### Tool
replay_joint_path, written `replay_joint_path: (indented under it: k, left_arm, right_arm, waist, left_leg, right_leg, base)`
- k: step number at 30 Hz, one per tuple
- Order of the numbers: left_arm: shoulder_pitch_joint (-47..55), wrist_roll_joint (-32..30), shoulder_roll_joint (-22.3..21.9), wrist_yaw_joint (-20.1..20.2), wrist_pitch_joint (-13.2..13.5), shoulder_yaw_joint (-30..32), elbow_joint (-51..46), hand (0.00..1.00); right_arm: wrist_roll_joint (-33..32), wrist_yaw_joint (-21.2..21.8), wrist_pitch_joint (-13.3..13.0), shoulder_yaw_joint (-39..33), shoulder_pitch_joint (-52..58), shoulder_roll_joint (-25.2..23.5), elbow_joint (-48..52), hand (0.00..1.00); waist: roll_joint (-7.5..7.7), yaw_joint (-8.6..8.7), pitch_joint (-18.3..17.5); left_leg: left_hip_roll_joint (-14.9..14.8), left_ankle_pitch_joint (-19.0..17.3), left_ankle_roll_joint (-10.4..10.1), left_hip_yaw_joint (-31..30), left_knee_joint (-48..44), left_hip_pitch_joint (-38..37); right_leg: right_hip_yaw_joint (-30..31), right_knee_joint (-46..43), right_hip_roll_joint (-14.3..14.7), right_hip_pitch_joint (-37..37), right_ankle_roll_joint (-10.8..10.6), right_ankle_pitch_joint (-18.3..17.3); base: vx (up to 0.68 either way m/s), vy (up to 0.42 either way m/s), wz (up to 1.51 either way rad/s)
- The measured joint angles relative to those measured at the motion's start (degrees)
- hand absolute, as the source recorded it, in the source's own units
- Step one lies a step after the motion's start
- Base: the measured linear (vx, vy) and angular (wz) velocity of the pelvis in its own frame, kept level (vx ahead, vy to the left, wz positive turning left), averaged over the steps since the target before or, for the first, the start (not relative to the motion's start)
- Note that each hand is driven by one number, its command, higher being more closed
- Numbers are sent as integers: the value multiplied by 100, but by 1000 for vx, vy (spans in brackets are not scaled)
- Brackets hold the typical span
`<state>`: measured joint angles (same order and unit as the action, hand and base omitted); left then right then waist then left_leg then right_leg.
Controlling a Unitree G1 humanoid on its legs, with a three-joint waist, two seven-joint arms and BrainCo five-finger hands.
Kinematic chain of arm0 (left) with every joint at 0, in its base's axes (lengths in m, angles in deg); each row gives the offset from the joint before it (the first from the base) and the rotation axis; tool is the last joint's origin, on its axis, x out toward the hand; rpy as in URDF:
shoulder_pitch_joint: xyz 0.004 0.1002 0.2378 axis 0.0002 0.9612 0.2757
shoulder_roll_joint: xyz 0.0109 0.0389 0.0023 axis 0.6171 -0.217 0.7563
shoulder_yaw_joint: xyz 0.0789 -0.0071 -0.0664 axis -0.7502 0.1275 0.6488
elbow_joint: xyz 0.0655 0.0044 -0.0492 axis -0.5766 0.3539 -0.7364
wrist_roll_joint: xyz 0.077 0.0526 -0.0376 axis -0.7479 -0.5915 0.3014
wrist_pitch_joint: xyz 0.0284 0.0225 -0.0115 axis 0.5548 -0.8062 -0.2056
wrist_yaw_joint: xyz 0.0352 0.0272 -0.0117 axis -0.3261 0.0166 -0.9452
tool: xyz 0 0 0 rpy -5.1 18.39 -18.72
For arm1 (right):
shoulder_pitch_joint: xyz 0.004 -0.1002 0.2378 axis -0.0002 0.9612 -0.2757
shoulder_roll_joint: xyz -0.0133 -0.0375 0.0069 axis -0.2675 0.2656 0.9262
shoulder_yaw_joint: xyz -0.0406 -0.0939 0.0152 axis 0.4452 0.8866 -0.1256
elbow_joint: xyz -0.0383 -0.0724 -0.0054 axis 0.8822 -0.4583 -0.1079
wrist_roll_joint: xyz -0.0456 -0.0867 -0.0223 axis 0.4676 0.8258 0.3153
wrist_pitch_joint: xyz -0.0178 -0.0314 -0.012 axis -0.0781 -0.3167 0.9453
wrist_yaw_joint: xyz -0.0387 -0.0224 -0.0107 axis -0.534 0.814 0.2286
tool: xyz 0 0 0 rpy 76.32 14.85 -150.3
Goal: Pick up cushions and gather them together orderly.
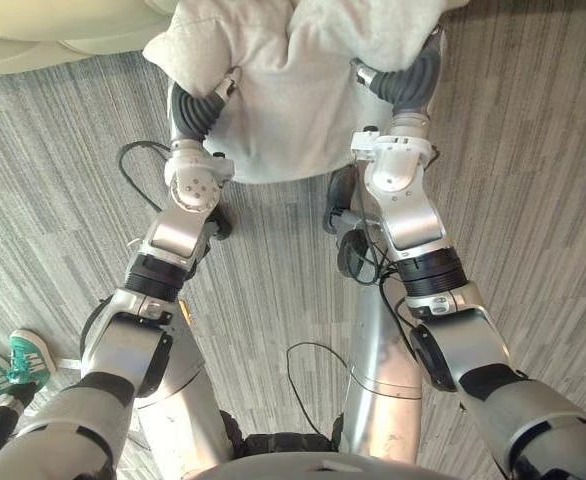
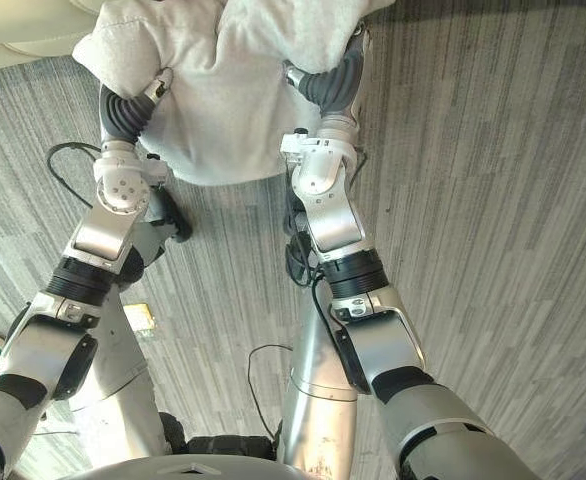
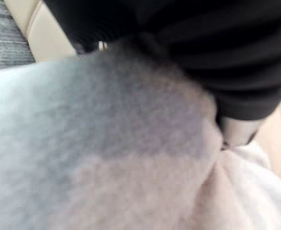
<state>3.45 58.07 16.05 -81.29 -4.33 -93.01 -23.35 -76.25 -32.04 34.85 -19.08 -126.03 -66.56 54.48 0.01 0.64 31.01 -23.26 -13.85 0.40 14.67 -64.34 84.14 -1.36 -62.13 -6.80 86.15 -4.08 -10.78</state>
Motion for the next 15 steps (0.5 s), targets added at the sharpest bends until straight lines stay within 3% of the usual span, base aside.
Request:
replay_joint_path:
  k: [4, 9, 10, 11, 15]
  left_arm:
    - [262, 34, -96, 13, -15, 6, -148, 100]
    - [856, 33, -319, 14, -14, 162, -771, 100]
    - [954, 31, -368, 13, -12, 173, -836, 100]
    - [1237, 30, -488, 12, -9, 202, -984, 100]
    - [1679, 31, -712, 12, -9, 237, -1385, 100]
  right_arm:
    - [-127, 63, -8, -34, 321, -225, 219, 100]
    - [-301, 200, -248, -46, 1008, -486, 643, 100]
    - [-309, 238, -310, -43, 1121, -496, 688, 100]
    - [-355, 297, -464, -43, 1393, -576, 688, 100]
    - [-646, 448, -560, -89, 1971, -683, 945, 100]
  waist:
    - [0, 1, -12]
    - [8, 0, -137]
    - [8, 0, -227]
    - [16, -12, -638]
    - [13, -8, -703]
  left_leg:
    - [45, 81, -73, 5, 309, -538]
    - [155, 307, -240, 36, 1057, -1507]
    - [187, 334, -263, 48, 1169, -1604]
    - [220, 383, -285, 94, 1363, -1623]
    - [290, 425, -333, 108, 1757, -2572]
  right_leg:
    - [-93, 265, -4, -557, 64, 14]
    - [-284, 911, 1, -1554, 164, 77]
    - [-291, 992, 0, -1636, 166, 79]
    - [-318, 1143, -4, -1629, 190, 95]
    - [-469, 1577, 2, -2629, 186, 132]
  base:
    - [-54, 0, 5]
    - [-14, -21, 7]
    - [21, -40, 12]
    - [62, -34, 5]
    - [103, -26, 4]
